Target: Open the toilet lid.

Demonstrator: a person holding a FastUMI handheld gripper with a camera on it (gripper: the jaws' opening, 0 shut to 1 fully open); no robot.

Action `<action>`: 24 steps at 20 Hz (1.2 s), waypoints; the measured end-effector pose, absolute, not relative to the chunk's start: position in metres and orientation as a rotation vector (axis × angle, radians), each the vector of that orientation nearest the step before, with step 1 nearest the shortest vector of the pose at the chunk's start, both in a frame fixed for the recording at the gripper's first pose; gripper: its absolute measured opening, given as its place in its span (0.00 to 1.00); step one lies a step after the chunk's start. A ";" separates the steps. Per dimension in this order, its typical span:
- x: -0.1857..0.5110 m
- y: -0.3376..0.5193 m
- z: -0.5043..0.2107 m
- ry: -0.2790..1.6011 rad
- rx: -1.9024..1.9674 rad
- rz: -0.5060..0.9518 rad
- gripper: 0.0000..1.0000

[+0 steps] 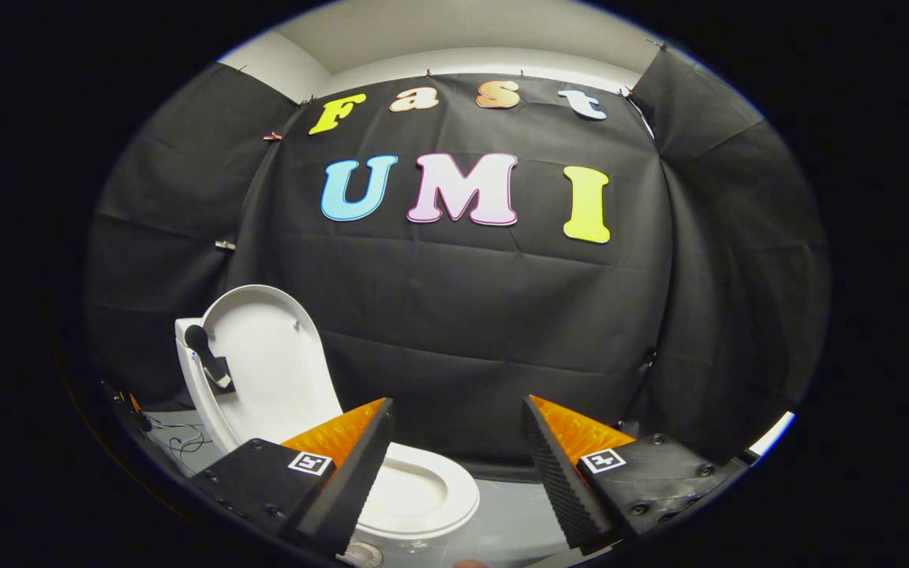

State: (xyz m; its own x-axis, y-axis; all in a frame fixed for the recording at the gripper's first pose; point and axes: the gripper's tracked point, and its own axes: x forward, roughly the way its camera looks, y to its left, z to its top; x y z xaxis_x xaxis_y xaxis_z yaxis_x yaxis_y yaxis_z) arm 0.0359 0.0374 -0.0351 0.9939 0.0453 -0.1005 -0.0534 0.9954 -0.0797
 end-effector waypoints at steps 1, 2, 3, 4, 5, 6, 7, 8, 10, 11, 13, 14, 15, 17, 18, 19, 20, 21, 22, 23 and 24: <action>0.035 0.037 -0.035 0.098 -0.081 0.050 0.98; 0.036 0.037 -0.035 0.099 -0.081 0.052 0.98; 0.034 0.039 -0.034 0.097 -0.081 0.054 0.98; 0.035 0.040 -0.034 0.096 -0.084 0.056 0.98; 0.035 0.041 -0.035 0.097 -0.085 0.058 0.98; 0.034 0.043 -0.035 0.099 -0.085 0.063 0.98; 0.034 0.044 -0.037 0.100 -0.086 0.066 0.98; 0.034 0.045 -0.038 0.101 -0.089 0.068 0.98; 0.033 0.047 -0.038 0.102 -0.089 0.073 0.98; 0.032 0.047 -0.037 0.101 -0.089 0.073 0.98; 0.032 0.047 -0.034 0.091 -0.091 0.074 0.98; 0.032 0.047 -0.034 0.088 -0.089 0.073 0.98; 0.032 0.047 -0.034 0.088 -0.087 0.073 0.98; 0.032 0.047 -0.034 0.087 -0.082 0.074 0.98; 0.032 0.048 -0.034 0.086 -0.080 0.076 0.98; 0.031 0.049 -0.034 0.085 -0.078 0.079 0.98; 0.031 0.050 -0.035 0.087 -0.079 0.081 0.98; 0.031 0.051 -0.036 0.089 -0.080 0.082 0.98; 0.031 0.051 -0.035 0.087 -0.079 0.084 0.98; 0.031 0.051 -0.033 0.085 -0.079 0.082 0.98; 0.031 0.051 -0.033 0.082 -0.076 0.082 0.98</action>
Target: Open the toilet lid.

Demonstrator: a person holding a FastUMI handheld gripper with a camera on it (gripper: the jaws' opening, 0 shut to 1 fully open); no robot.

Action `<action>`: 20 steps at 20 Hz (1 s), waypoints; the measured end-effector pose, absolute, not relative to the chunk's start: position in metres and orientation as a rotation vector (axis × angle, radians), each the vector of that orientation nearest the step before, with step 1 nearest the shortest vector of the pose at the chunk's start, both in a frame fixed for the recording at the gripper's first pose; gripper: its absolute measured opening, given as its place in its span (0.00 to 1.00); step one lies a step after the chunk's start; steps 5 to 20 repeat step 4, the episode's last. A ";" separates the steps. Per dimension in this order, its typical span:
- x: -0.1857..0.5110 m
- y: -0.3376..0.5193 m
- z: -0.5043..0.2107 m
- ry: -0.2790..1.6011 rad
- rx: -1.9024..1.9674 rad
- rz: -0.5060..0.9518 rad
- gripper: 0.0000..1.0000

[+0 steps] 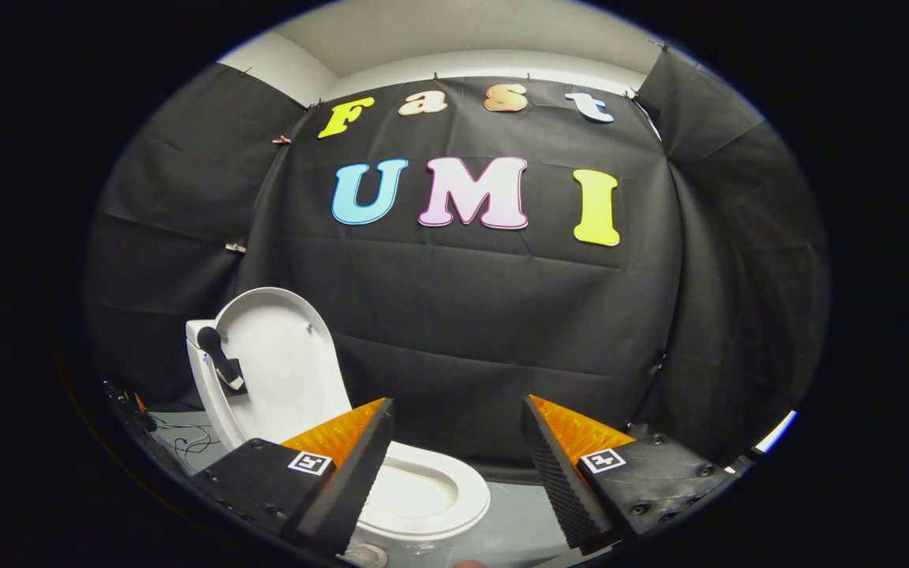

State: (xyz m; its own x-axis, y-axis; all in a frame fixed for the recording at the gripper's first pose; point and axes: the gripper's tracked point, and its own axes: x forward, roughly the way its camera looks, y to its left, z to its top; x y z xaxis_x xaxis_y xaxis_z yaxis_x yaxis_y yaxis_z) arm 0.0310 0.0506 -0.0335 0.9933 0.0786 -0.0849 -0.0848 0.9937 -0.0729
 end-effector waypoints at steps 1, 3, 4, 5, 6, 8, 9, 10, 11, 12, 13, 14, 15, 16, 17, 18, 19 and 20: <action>0.031 0.051 -0.034 0.083 -0.075 0.081 0.98; 0.032 0.050 -0.035 0.085 -0.073 0.079 0.98; 0.031 0.051 -0.036 0.086 -0.072 0.080 0.98; 0.031 0.051 -0.036 0.086 -0.072 0.080 0.98; 0.031 0.051 -0.036 0.086 -0.072 0.080 0.98; 0.031 0.051 -0.036 0.086 -0.072 0.080 0.98; 0.031 0.051 -0.036 0.086 -0.072 0.080 0.98; 0.031 0.051 -0.036 0.086 -0.072 0.080 0.98; 0.031 0.051 -0.036 0.086 -0.072 0.080 0.98; 0.031 0.051 -0.036 0.086 -0.072 0.080 0.98; 0.031 0.051 -0.036 0.086 -0.072 0.080 0.98; 0.031 0.051 -0.036 0.086 -0.072 0.080 0.98; 0.031 0.051 -0.036 0.086 -0.072 0.080 0.98; 0.031 0.051 -0.036 0.086 -0.072 0.080 0.98; 0.031 0.051 -0.036 0.086 -0.072 0.080 0.98; 0.031 0.051 -0.036 0.086 -0.072 0.080 0.98; 0.031 0.051 -0.036 0.086 -0.072 0.080 0.98; 0.031 0.051 -0.036 0.086 -0.072 0.080 0.98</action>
